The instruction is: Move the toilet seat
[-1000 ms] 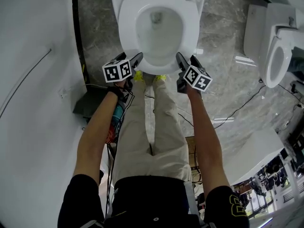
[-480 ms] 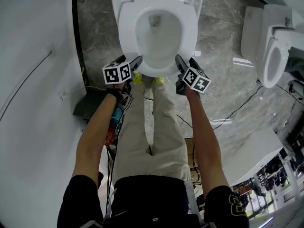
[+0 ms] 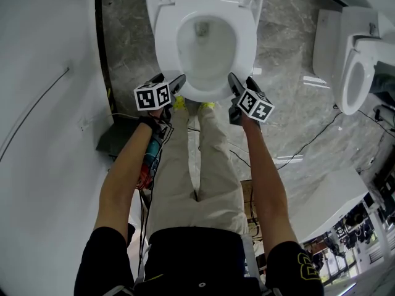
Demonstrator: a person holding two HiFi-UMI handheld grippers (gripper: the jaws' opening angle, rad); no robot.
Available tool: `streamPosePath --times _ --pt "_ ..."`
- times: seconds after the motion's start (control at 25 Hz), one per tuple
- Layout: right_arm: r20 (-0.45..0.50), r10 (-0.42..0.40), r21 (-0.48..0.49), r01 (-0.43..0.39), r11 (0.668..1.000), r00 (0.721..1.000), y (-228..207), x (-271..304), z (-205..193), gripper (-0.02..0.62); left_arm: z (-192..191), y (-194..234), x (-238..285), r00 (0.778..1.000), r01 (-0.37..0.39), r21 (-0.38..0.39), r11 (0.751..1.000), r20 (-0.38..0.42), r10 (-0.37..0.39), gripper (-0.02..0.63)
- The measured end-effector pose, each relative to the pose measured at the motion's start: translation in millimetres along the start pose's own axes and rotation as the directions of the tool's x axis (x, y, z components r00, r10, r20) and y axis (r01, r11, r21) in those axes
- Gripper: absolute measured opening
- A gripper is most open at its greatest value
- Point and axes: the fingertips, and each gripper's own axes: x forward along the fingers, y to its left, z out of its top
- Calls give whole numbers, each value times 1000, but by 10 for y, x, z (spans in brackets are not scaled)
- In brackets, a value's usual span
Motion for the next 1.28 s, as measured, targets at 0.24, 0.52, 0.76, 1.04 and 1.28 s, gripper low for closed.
streamPosePath --times 0.24,0.52,0.76,1.04,1.28 --pt "13 3 14 -3 1000 1000 28 -30 36 354 29 -16 -29 1000 -1 2 1000 9 1 387" --pt "15 6 15 -7 1000 1000 74 -116 100 354 62 -75 -97 1000 -2 4 1000 9 2 387" --pt "34 8 20 -9 1000 999 94 -156 140 354 108 -98 -140 1000 -7 -12 1000 28 8 387" --pt "57 11 41 -13 999 998 138 -240 211 353 165 -150 -214 999 -8 -39 999 50 10 380" --pt "72 14 44 -17 999 997 178 -306 273 350 237 -186 -285 997 -4 -67 998 73 9 373"
